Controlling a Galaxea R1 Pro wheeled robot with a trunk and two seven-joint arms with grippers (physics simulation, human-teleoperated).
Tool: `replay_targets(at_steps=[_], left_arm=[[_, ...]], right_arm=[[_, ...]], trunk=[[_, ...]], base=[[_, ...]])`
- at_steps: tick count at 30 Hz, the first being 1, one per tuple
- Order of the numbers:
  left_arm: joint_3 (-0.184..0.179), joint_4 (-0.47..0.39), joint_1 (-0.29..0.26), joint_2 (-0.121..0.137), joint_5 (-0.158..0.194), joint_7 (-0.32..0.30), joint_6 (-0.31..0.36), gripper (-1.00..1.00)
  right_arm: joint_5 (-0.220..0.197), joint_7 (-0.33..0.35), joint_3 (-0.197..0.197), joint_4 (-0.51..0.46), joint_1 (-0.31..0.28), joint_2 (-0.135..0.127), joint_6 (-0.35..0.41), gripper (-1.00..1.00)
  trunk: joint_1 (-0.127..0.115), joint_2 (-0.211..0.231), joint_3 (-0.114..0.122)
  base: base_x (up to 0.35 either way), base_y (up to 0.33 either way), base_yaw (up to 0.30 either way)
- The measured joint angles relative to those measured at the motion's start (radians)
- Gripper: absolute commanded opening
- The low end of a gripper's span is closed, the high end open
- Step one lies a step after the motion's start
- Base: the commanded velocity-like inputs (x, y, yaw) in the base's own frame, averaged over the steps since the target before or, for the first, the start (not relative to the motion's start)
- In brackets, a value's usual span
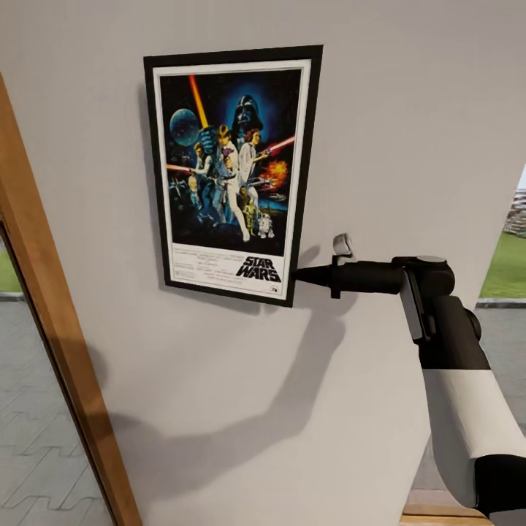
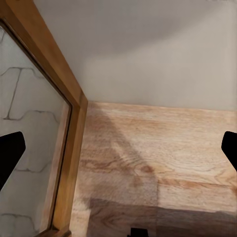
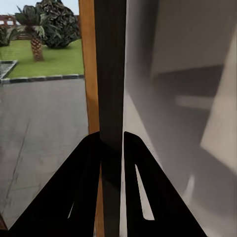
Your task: Pick up the poster from the kitchen countertop and hang it on one of the wall nails in the kitchen.
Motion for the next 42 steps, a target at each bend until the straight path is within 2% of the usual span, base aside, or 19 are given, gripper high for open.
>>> replay_targets(at_steps=[9, 20, 28, 42], left_arm=[[0.0, 0.0, 0.0, 0.0, 0.0, 0.0, 0.0, 1.0], [0.0, -0.002, 0.0, 0.0, 0.0, 0.0, 0.0, 1.0], [-0.001, -0.002, 0.0, 0.0, 0.0, 0.0, 0.0, 1.0], [-0.001, -0.002, 0.0, 0.0, 0.0, 0.0, 0.0, 1.0]], right_arm=[[0.0, 0.004, 0.0, 0.001, 0.012, -0.001, -0.047, -1.0], [0.0, 0.005, -0.001, 0.003, 0.049, -0.001, -0.06, -1.0], [0.0, 0.013, -0.001, 0.011, 0.068, -0.001, -0.121, -1.0], [0.001, 0.017, -0.001, 0.011, 0.101, -0.006, -0.128, -1.0]], trunk=[[0.0, 0.0, 0.0], [0.0, 0.0, 0.0], [0.0, 0.0, 0.0], [0.0, 0.0, 0.0]], base=[[0.0, 0.0, 0.0], [0.0, 0.0, 0.0], [0.0, 0.0, 0.0], [0.0, 0.0, 0.0]])
